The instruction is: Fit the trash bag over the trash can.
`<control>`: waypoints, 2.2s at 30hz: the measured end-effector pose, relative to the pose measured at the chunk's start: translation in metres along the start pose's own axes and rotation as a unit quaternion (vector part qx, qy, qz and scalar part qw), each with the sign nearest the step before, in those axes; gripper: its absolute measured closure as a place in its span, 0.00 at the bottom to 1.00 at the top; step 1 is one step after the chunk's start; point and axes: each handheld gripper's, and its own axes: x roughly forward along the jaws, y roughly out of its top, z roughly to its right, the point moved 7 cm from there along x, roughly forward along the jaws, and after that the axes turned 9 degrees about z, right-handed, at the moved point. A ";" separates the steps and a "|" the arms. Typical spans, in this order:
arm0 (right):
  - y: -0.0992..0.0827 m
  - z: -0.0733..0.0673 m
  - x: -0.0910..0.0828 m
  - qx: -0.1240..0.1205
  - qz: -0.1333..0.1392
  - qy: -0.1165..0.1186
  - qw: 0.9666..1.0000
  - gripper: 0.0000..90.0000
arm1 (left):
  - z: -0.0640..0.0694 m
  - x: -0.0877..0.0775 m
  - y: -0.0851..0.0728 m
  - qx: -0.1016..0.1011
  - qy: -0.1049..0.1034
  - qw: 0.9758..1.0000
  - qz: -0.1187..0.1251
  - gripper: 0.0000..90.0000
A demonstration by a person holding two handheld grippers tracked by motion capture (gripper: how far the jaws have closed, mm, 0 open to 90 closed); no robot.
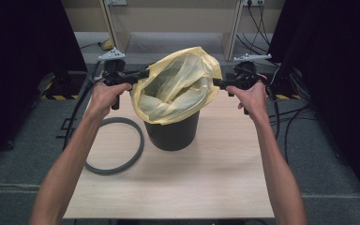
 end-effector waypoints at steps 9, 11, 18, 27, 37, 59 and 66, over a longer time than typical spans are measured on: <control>0.005 -0.032 -0.015 -0.016 0.018 0.034 0.999 0.48 | -0.034 -0.016 -0.011 -0.027 0.033 0.999 0.003 0.96; 0.003 -0.036 -0.010 -0.020 0.011 0.035 0.999 0.49 | -0.039 -0.018 -0.013 -0.033 0.037 0.999 0.004 0.96; -0.001 -0.037 0.001 -0.008 0.005 0.038 0.999 0.52 | -0.058 -0.028 -0.027 -0.036 0.059 0.998 -0.005 0.96; 0.000 -0.031 0.002 0.000 0.007 0.034 0.999 0.54 | -0.066 -0.025 -0.062 -0.055 0.056 0.997 -0.023 0.96; 0.000 -0.041 -0.010 -0.002 0.020 0.045 0.999 0.50 | -0.034 -0.040 -0.077 -0.026 0.047 0.999 -0.004 0.96; -0.005 -0.039 0.019 0.035 -0.008 0.034 0.999 0.56 | 0.006 -0.093 -0.061 -0.022 0.007 1.000 0.019 0.35; 0.002 -0.029 0.035 0.033 -0.013 0.032 0.999 0.63 | 0.008 -0.069 -0.029 -0.037 -0.005 0.999 0.029 0.30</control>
